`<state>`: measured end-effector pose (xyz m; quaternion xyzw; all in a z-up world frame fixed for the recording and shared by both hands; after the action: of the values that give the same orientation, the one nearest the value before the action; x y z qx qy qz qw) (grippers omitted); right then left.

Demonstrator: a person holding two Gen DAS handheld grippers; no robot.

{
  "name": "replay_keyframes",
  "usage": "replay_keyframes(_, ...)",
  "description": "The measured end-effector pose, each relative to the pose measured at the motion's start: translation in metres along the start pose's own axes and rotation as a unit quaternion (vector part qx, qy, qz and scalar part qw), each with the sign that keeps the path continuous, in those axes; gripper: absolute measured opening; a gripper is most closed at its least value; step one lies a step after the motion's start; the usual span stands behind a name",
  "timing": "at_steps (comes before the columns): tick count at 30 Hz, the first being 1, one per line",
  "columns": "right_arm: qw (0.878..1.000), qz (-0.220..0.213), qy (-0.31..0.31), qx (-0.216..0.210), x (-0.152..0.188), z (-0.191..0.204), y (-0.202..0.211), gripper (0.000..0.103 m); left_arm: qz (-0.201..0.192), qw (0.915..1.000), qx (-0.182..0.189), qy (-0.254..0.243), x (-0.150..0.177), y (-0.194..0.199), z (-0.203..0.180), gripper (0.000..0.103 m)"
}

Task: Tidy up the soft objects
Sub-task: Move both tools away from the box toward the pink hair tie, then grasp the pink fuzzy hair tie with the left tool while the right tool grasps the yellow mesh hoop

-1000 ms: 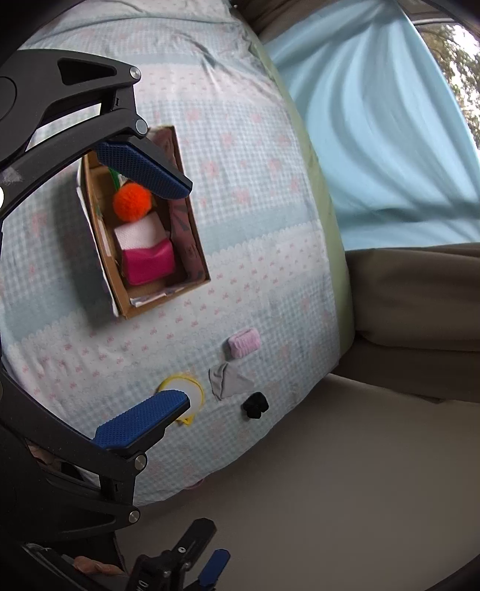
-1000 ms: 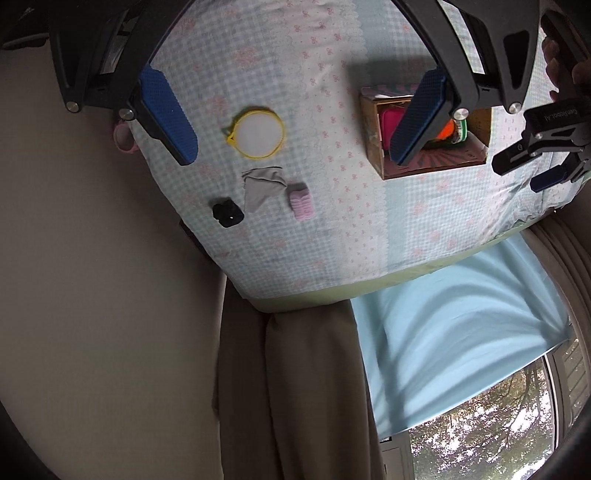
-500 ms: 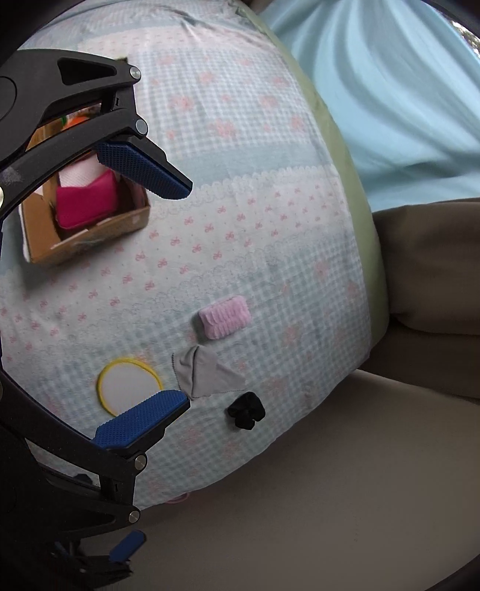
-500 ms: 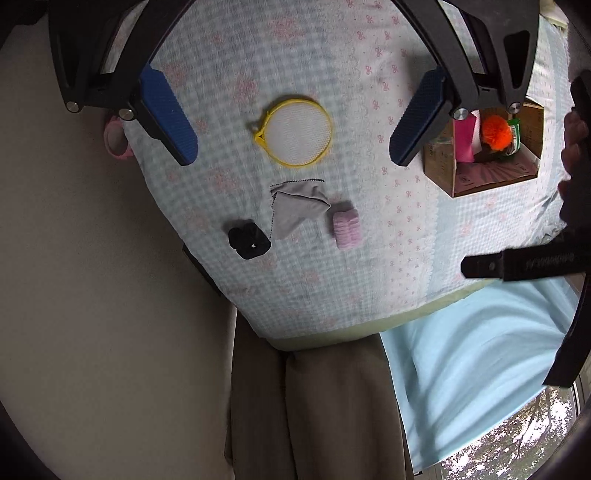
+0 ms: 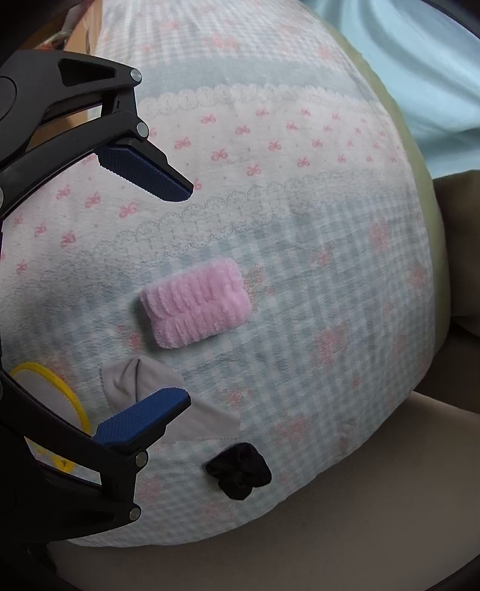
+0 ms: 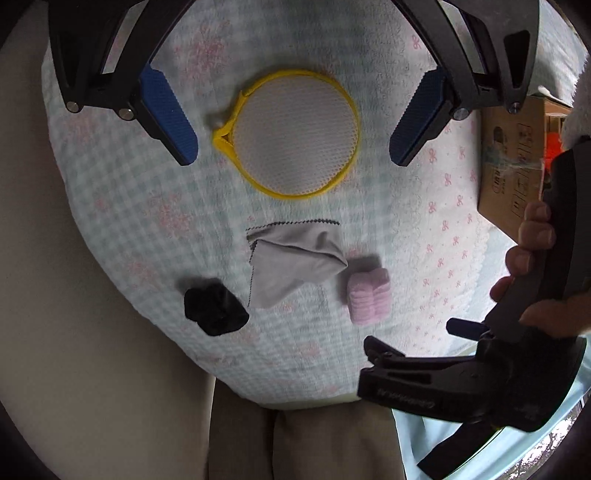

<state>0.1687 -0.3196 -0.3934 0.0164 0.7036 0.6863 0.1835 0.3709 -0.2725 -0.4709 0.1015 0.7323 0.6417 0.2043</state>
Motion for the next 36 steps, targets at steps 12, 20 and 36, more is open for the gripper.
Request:
replay_keyframes(12,0.999,0.027,-0.022,0.007,0.012,-0.003,-0.063,0.103,0.022,0.9997,-0.013,0.0,-0.002,-0.066,0.003,0.081)
replay_keyframes(20,0.999,0.027,-0.018,0.032,0.018,-0.001,-0.077,0.093,0.003,0.9999,0.0,-0.011,-0.003,-0.066,0.002,0.048)
replay_keyframes(36,0.999,0.029,-0.01,0.034,0.024,-0.007,-0.063,0.039,0.002,0.9999,0.0,-0.012,0.008,-0.047,0.0,0.042)
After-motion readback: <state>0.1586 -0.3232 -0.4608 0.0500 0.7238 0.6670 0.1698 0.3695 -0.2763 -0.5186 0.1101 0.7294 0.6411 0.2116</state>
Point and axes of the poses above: each gripper's, at about its wrist camera, not at the fingertips, and y roughly against the way its jaws point, z to its left, x to its underside, the point moved 9 cm from there along -y, roughly the way its jaws point, and after that the axes turned 12 degrees about z, right-handed, at the moved point
